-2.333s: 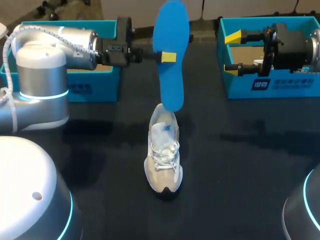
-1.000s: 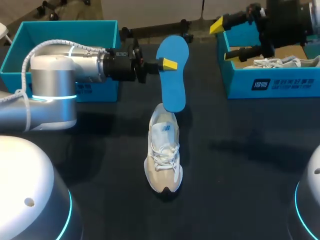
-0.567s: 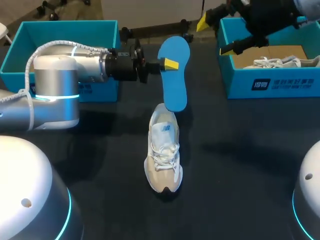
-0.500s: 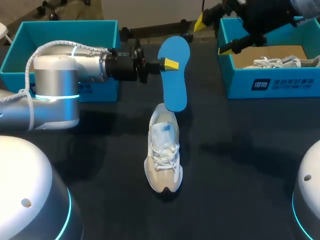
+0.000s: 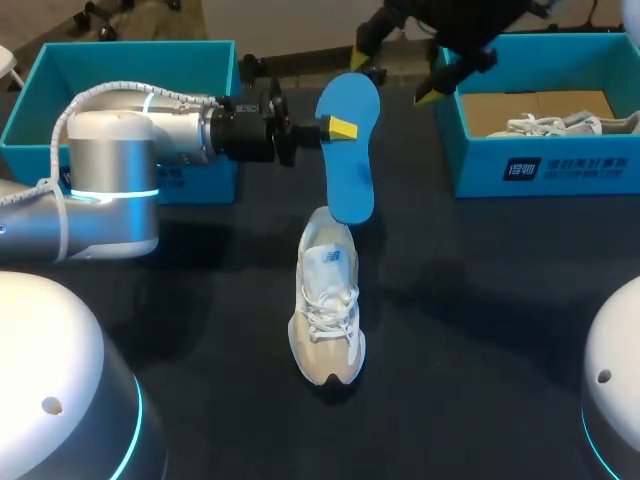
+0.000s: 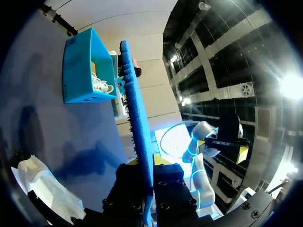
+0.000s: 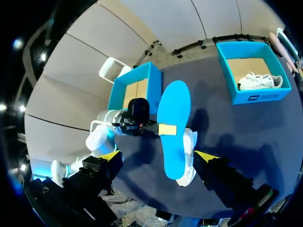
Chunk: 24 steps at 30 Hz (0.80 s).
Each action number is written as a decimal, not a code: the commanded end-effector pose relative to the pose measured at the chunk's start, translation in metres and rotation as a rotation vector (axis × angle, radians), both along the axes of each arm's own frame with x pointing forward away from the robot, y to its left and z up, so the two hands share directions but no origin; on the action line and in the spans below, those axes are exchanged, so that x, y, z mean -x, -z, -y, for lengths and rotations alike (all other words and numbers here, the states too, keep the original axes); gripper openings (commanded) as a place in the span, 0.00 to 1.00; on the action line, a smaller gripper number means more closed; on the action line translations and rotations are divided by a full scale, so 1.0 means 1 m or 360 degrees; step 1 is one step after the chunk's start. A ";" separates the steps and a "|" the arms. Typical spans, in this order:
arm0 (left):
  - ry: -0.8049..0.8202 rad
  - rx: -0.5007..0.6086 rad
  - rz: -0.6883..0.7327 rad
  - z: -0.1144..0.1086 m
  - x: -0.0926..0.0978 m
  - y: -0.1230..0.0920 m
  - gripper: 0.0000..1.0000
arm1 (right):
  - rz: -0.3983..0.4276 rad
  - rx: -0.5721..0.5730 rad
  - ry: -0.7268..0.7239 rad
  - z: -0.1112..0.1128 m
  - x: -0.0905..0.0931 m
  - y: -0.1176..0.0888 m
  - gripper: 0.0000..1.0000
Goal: Take the shoe out of the shoebox, open the shoe tongue, remove and reinsert the insole, then place the shoe into the shoebox
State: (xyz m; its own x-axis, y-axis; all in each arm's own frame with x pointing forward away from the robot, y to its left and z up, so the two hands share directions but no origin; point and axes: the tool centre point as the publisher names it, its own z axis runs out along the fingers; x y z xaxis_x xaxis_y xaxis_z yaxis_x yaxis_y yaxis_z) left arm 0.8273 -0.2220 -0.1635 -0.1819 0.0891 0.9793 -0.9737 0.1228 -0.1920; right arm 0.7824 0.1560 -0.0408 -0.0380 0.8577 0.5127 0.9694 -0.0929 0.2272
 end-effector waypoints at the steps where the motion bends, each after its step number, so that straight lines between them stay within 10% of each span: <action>1: -0.0001 0.0000 0.0000 0.000 0.000 0.001 0.00 | -0.0061 0.0361 0.0048 -0.019 -0.016 0.003 1.00; 24: -0.0001 0.0000 0.0000 0.000 0.000 0.001 0.00 | -0.0054 0.0610 0.0049 -0.030 -0.025 0.022 1.00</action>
